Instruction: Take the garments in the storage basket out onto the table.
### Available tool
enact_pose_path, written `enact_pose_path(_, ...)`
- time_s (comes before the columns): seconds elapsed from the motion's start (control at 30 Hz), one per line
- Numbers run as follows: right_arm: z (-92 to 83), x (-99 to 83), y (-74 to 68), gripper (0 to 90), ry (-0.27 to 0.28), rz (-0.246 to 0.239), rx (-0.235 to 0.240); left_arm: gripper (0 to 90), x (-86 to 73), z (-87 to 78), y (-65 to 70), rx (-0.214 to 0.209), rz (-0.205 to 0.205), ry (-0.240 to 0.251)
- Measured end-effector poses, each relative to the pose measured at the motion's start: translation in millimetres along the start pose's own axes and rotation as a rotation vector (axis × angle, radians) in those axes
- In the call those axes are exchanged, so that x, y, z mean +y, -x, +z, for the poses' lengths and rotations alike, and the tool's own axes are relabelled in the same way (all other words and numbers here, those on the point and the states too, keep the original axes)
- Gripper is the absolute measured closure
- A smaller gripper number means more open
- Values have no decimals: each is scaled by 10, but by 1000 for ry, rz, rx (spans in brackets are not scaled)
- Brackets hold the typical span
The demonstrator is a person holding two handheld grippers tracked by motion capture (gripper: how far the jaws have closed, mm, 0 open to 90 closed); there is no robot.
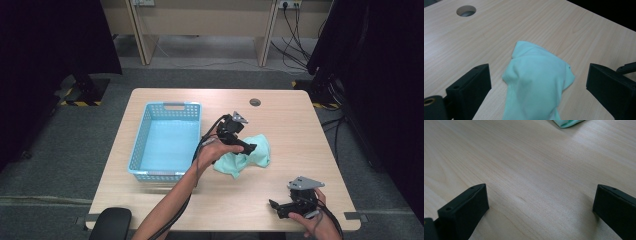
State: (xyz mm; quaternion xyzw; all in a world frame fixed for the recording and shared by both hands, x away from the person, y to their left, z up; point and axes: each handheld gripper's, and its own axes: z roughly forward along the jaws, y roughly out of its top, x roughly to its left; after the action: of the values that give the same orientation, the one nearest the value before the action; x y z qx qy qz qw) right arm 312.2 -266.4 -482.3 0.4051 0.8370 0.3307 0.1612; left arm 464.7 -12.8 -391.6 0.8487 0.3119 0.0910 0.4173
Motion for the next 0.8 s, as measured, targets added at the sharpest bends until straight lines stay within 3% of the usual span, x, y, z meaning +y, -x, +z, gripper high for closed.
enact_pose_path(0.8, 0, 0, -2, 3, 0, 2, 0, 51, -10, -215, -47, -4, -8, 59)
